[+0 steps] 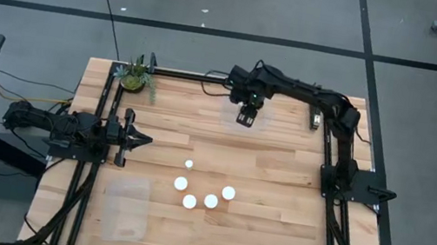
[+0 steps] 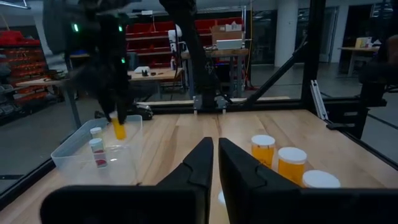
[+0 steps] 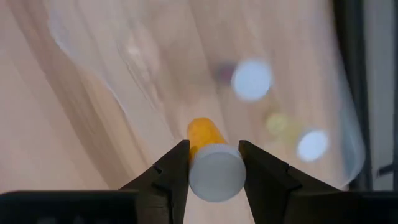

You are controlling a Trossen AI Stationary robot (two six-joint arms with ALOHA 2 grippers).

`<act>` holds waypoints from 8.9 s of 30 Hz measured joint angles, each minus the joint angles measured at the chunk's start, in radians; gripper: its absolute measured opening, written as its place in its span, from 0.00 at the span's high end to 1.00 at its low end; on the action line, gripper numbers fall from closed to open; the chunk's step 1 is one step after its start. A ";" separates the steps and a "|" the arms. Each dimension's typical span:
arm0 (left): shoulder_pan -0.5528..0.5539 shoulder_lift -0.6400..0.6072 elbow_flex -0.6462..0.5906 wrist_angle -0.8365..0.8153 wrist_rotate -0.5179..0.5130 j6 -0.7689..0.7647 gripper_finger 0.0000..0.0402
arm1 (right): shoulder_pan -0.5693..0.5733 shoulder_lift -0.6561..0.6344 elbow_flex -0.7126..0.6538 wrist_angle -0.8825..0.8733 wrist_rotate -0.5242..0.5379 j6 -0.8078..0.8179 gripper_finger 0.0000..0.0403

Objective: Pick and place medicine bottles into bin by pill shape (circle, oval)
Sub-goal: Put the small orange pill bottle into the top transparent bin, then put the small yellow pill bottle into the top transparent bin, then put the big orange pill bottle into the bottom transparent bin

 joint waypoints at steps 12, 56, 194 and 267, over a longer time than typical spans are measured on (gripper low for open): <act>0.000 0.000 0.000 0.000 0.000 0.000 0.93 | -0.101 0.000 -0.136 0.053 -0.002 0.046 0.65; 0.000 0.000 0.000 0.000 0.000 0.000 0.91 | -0.067 -0.005 -0.127 0.075 -0.026 0.069 0.50; 0.000 0.006 0.000 -0.002 0.000 0.000 0.92 | 0.253 -0.060 0.101 0.212 0.152 -0.012 0.67; 0.000 0.006 0.000 -0.001 0.000 0.000 0.91 | 0.086 -0.584 -0.566 0.709 -0.185 0.046 0.53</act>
